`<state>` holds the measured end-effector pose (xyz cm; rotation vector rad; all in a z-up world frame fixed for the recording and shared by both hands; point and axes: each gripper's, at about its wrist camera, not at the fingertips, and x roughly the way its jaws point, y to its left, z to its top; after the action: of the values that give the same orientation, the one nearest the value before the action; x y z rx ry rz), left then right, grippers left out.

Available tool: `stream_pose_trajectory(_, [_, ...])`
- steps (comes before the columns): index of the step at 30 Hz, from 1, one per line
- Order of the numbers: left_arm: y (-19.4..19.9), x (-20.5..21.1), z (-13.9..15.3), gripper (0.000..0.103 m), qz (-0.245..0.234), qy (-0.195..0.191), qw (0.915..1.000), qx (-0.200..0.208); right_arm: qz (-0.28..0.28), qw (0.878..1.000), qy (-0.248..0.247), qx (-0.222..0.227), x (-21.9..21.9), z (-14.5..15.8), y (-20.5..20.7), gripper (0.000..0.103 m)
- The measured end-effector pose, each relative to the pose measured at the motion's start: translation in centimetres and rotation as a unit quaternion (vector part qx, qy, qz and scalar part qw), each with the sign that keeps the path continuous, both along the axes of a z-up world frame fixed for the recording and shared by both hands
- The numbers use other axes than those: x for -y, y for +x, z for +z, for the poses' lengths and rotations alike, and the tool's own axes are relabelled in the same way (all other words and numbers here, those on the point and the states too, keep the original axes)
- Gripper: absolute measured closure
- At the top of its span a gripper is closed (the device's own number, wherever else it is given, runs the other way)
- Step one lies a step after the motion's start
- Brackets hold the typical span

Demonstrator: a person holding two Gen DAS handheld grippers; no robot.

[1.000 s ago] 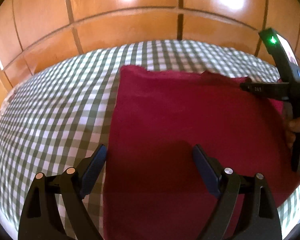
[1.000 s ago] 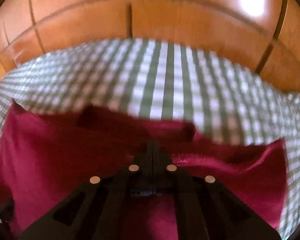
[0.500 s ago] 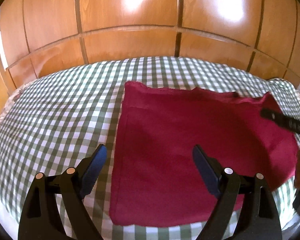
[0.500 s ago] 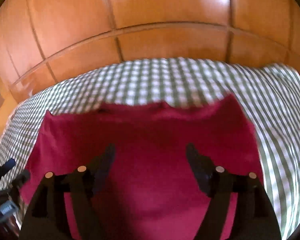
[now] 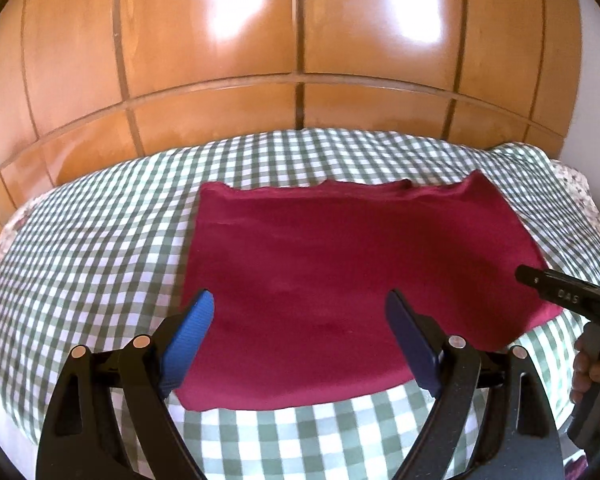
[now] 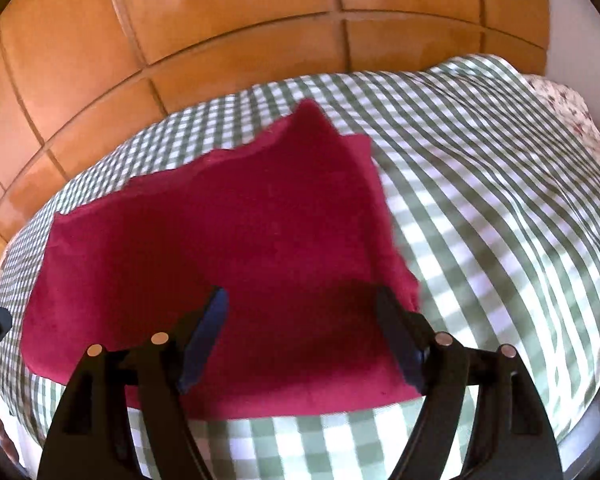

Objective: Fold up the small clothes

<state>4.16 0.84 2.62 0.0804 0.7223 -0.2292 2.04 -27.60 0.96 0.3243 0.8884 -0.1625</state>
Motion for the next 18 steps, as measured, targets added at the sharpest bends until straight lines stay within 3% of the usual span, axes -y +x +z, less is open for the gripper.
stream_pose_trajectory(9, [-0.4,2.1,-0.8,0.017,-0.031,0.002,0.9995,-0.011,-0.005,1.000,0.016,0.015,0.8,0.3,-1.7,0.024])
stream_pose_trajectory(18, [1.0,5.2,-4.8,0.017,-0.048,0.016,0.9955,-0.080,-0.025,0.997,0.066,0.034,3.2,0.2,-3.4,0.021])
